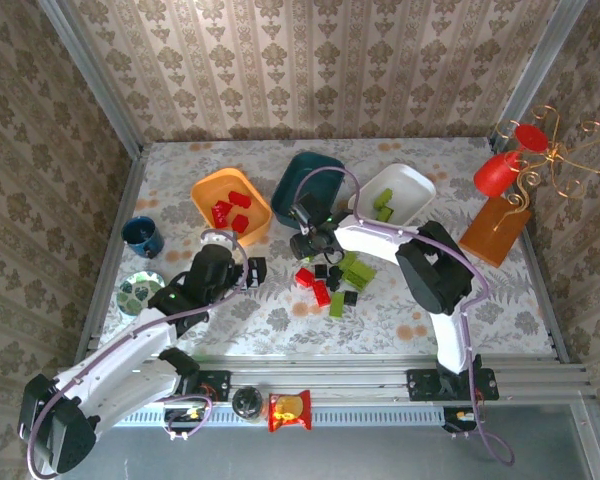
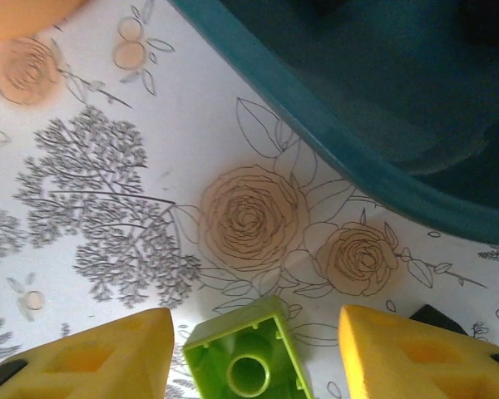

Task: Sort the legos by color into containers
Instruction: Pick up the lego from the center of the table, then place the lego in the container.

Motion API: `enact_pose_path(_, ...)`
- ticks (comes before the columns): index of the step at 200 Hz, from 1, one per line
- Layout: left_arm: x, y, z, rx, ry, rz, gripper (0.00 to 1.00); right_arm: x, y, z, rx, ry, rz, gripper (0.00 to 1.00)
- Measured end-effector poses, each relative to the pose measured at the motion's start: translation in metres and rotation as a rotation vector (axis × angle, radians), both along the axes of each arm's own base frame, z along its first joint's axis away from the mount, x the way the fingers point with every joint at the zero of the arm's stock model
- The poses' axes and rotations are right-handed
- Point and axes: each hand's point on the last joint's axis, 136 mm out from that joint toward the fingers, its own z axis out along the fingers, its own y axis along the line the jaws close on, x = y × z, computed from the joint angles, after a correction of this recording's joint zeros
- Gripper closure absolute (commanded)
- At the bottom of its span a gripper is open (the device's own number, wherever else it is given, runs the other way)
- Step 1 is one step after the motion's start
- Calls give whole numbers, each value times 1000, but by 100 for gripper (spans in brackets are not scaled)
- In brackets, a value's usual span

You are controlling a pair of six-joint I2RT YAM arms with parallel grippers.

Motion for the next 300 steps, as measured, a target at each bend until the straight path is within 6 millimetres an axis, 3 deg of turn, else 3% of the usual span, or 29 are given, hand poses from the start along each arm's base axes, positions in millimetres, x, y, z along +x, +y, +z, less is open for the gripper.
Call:
enact_pose_path(71, 0, 0, 0, 1, -1, 2, 0, -10, 0, -11, -82, -2, 47, 62)
enact_pose_path(82, 0, 0, 0, 1, 0, 2, 0, -10, 0, -11, -84, -4, 53, 62)
enact_pose_path(116, 0, 0, 0, 1, -1, 2, 0, -11, 2, -11, -81, 0, 61, 46)
enact_pose_path(132, 0, 1, 0, 1, -1, 3, 0, -11, 1, -12, -84, 0, 65, 45)
enact_pose_path(197, 0, 1, 2, -4, -8, 2, 0, -11, 2, -23, -96, 22, 63, 66)
enact_pose_path(228, 0, 1, 3, -4, -8, 3, 0, -13, 4, -20, -78, 27, 67, 70)
enact_pose_path(248, 0, 1, 5, -10, -15, 3, 0, -15, 5, -1, -36, 12, 69, 71)
enact_pose_path(274, -1, 2, 8, -18, -26, 3, 0, -9, 1, 61, 82, -79, 37, 72)
enact_pose_path(288, 0, 2, 8, -17, -26, 4, 0, 2, -16, 100, 154, -149, -19, 73)
enact_pose_path(300, 0, 2, 8, -18, -26, 5, 0, 14, -44, 126, 196, -202, -93, 73)
